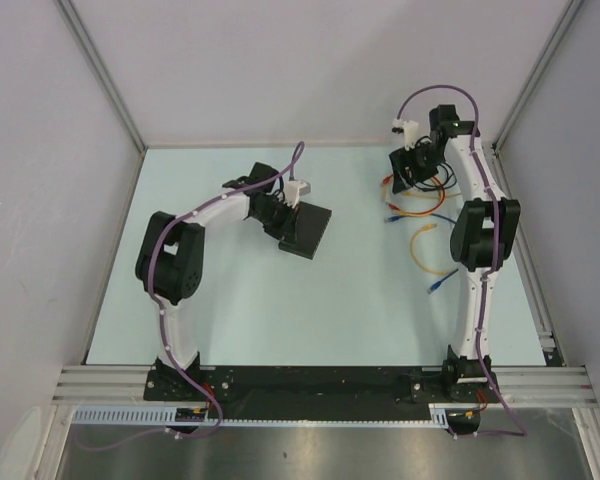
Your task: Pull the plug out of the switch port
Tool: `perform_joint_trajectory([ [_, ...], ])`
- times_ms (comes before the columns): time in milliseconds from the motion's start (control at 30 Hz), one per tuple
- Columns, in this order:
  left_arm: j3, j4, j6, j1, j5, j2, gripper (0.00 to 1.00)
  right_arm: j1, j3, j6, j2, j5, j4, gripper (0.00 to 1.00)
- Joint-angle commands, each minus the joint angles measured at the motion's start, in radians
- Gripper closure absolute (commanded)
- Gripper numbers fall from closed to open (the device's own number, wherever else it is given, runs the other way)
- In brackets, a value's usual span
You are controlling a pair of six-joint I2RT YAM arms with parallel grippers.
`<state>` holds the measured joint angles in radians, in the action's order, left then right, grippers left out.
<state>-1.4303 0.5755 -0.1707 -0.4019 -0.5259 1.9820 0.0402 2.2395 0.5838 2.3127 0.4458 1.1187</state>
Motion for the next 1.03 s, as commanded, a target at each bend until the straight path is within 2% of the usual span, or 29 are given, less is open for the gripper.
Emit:
perform_joint_trajectory([
  [0, -0.126, 0.044, -0.035, 0.034, 0.033, -0.1, 0.8, 0.021, 0.058, -0.246, -0.107, 0.076, -0.16, 0.25],
  [33, -0.157, 0.056, -0.03, 0.041, 0.056, -0.106, 0.76, 0.035, 0.068, -0.265, -0.108, 0.032, -0.187, 0.25],
  [67, -0.169, 0.06, -0.024, 0.063, 0.105, -0.115, 0.62, 0.041, 0.078, -0.285, -0.113, 0.01, -0.207, 0.24],
  [133, -0.218, 0.096, -0.033, 0.087, 0.127, -0.114, 0.49, 0.05, 0.081, -0.401, -0.131, -0.066, -0.302, 0.23],
  [167, -0.241, 0.112, -0.033, 0.112, 0.139, -0.1, 0.35, 0.053, 0.083, -0.445, -0.136, -0.111, -0.333, 0.16],
  [200, -0.263, 0.132, -0.036, 0.124, 0.142, -0.091, 0.31, 0.058, 0.092, -0.505, -0.141, -0.164, -0.365, 0.12],
  [233, -0.303, 0.161, -0.039, 0.136, 0.142, -0.083, 0.08, 0.066, 0.101, -0.579, -0.144, -0.279, -0.41, 0.09],
  [267, -0.32, 0.17, -0.038, 0.158, 0.145, -0.078, 0.01, 0.078, 0.112, -0.626, -0.142, -0.327, -0.421, 0.02],
  [367, -0.331, 0.141, -0.007, 0.193, 0.171, -0.087, 0.0, 0.111, 0.135, -0.677, -0.145, -0.476, -0.441, 0.0],
  [567, -0.271, 0.098, 0.025, 0.213, 0.314, -0.103, 0.0, 0.208, -0.029, -0.7, -0.167, -0.642, -0.441, 0.0],
  [667, -0.194, 0.077, 0.045, 0.215, 0.313, -0.127, 0.0, 0.26, -0.113, -0.671, -0.185, -0.656, -0.456, 0.0],
  [800, -0.101, 0.04, 0.056, 0.215, 0.319, -0.155, 0.0, 0.305, -0.126, -0.685, -0.18, -0.601, -0.441, 0.0],
  [1000, -0.055, 0.024, 0.053, 0.213, 0.336, -0.186, 0.0, 0.326, -0.136, -0.673, -0.168, -0.592, -0.444, 0.0],
])
